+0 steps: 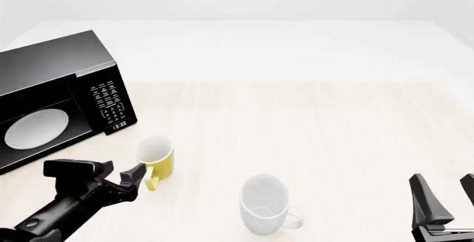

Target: Put the yellow and white mug in the microwave and close it.

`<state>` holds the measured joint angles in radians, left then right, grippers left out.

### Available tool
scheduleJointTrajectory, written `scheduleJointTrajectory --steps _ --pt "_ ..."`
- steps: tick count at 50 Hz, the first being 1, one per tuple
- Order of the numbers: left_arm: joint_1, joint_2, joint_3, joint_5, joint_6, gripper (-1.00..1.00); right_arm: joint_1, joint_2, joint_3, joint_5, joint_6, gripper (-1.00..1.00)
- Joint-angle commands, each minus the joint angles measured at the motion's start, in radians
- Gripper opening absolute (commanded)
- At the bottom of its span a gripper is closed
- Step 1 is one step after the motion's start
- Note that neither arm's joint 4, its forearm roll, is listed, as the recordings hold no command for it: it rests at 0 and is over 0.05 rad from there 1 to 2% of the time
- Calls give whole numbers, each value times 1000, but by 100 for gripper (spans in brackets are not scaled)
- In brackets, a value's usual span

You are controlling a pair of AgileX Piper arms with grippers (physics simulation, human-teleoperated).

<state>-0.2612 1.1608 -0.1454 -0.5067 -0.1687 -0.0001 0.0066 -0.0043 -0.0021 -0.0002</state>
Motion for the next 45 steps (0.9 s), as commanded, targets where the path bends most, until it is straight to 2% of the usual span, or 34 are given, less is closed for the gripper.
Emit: scheduleJointTrajectory --steps 1,31,45 --pt "-12 128 -14 -80 -23 100 0 0 0 0 0 100" --pt "-48 334 -7 -204 -58 100 0 0 0 0 0 100" --pt "-35 420 -19 -252 -60 100 0 0 0 0 0 100"
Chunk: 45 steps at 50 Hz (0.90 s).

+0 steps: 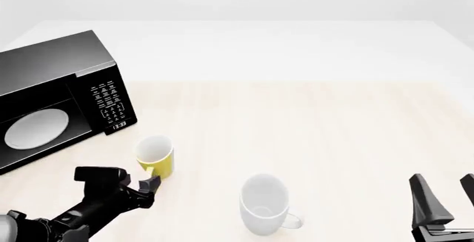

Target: Put the yellow and white mug in the microwave and close it.

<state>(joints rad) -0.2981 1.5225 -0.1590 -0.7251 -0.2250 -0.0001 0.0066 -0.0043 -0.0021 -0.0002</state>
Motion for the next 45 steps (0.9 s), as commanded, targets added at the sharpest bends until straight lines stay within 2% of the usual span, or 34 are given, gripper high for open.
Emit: scheduleJointTrajectory --steps 1,11,12,25,36,45 --pt "2 63 -6 -36 -6 100 0 0 0 0 0 100" --pt "-1 91 -2 -59 -14 100 0 0 0 0 0 100" --pt "5 85 -1 -57 -11 -100 0 0 0 0 0 100" --pt "-16 -6 24 -39 15 -100 0 0 0 0 0 100" --pt "21 -127 49 -4 60 -100 0 0 0 0 0 100" --pt "55 -230 73 13 124 -100 0 0 0 0 0 100"
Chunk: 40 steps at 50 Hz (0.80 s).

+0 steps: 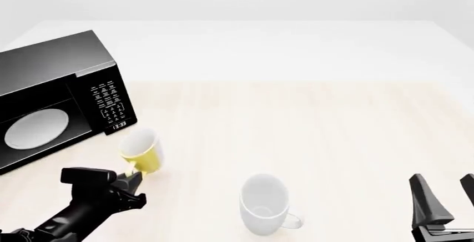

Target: Put the yellow and white mug in the microwave and close it.

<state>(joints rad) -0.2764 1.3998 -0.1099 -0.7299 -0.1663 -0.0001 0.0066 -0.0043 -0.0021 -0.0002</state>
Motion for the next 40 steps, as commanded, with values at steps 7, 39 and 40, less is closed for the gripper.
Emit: scheduleJointTrajectory --steps 7,39,40 --pt "64 -176 38 43 89 -100 0 0 0 0 0 100" --pt "238 -355 77 118 104 -100 0 0 0 0 0 100" --pt "242 -358 76 120 103 -100 0 0 0 0 0 100"
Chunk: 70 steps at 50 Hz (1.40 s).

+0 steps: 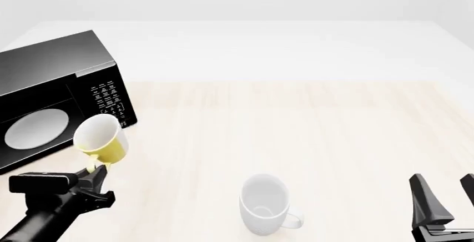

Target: Put the yellow and white mug in the microwave and close it.

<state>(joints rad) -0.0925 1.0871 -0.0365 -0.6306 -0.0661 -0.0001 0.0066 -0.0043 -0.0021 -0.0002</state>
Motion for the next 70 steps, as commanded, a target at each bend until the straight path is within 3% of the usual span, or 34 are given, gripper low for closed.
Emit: scheduleJointTrajectory --steps 1,43,70 --pt "67 -51 4 24 5 -100 0 0 0 0 0 100" --pt "372 51 -19 -85 16 -100 0 0 0 0 0 100" --pt "448 213 -90 -165 18 -100 0 0 0 0 0 100"
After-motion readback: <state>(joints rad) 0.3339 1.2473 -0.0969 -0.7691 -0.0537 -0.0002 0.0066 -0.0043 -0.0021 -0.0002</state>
